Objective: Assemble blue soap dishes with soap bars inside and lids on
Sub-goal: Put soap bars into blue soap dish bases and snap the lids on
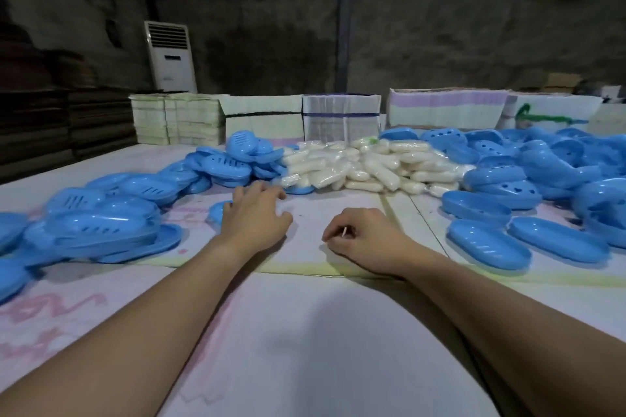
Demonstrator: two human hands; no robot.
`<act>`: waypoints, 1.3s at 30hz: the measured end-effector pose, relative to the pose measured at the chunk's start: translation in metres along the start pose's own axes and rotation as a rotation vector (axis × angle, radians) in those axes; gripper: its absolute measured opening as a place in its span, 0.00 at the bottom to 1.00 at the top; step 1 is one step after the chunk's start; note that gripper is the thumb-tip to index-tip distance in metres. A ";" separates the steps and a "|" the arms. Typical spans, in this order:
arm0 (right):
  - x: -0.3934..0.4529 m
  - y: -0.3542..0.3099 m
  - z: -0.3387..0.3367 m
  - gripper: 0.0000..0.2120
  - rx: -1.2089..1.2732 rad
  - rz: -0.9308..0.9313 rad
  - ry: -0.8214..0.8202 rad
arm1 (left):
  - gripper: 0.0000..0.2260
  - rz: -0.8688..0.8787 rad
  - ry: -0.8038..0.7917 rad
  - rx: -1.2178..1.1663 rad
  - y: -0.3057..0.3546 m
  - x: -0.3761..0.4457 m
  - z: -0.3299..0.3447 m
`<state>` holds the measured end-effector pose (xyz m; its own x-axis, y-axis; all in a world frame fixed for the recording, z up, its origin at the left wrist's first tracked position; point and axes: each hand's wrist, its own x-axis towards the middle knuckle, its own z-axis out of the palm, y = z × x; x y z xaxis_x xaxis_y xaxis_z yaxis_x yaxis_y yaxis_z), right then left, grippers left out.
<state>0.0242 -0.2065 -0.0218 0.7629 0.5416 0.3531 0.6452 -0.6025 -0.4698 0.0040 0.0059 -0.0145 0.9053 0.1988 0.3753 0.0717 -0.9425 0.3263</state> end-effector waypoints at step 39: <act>0.123 0.028 -0.003 0.23 -0.970 0.115 0.049 | 0.21 0.256 -0.215 -0.612 0.015 -0.008 0.025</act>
<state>0.1368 -0.1582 0.0104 0.8097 0.4379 0.3906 0.3043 -0.8825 0.3585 0.0086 -0.0169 -0.0345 0.9297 -0.1263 0.3459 -0.3462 -0.6197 0.7043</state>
